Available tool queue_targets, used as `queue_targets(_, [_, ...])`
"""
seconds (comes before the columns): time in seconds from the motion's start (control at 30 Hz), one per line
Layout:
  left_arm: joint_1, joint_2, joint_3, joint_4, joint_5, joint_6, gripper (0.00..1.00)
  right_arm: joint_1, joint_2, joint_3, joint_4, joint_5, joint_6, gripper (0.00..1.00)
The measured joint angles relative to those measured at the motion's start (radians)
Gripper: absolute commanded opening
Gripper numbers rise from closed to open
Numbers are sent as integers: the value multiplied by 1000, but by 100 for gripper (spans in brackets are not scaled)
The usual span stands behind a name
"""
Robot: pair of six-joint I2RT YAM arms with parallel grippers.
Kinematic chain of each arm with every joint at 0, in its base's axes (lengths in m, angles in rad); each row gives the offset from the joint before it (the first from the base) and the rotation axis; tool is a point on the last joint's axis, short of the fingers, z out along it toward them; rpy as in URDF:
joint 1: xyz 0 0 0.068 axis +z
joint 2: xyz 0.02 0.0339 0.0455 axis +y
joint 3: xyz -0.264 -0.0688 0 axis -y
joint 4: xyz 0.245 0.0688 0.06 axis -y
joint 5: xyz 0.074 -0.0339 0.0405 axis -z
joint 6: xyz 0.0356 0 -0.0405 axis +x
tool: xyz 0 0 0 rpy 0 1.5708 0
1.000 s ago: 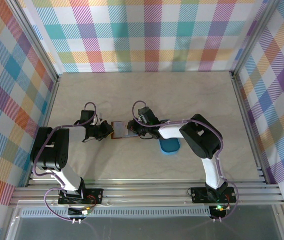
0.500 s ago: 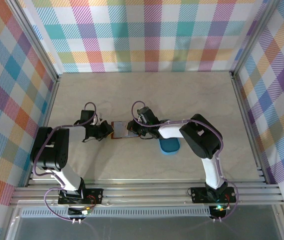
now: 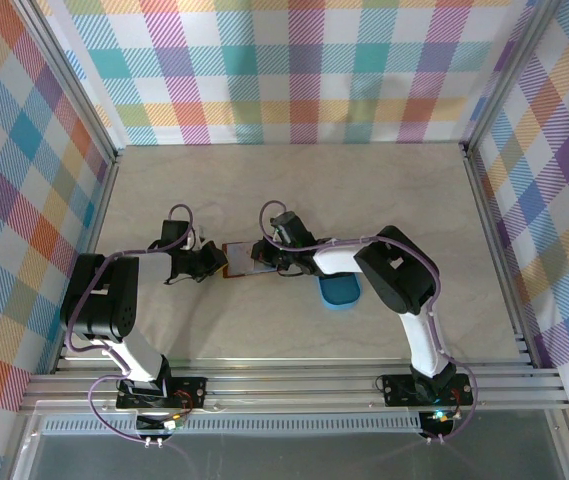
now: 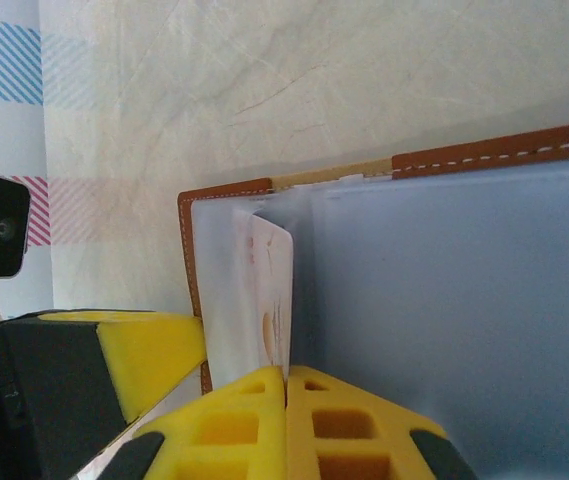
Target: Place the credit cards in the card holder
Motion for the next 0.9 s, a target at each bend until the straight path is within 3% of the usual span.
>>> queue_targets(0.17, [0,0,0,-1,0,0,6,0,-10,16,-53,8,-37,38])
queue_targets(0.43, [0,0,0,-2,1,6,6,8,-74,58,-278,95,-81,44])
queue_targets(0.7, [0,0,10,-27,8,14,6,51,-80,241,-528,245,-137,48])
queue_targets(0.9, [0,0,14,-43,8,30,6,67,-66,352,-659,288,-168,49])
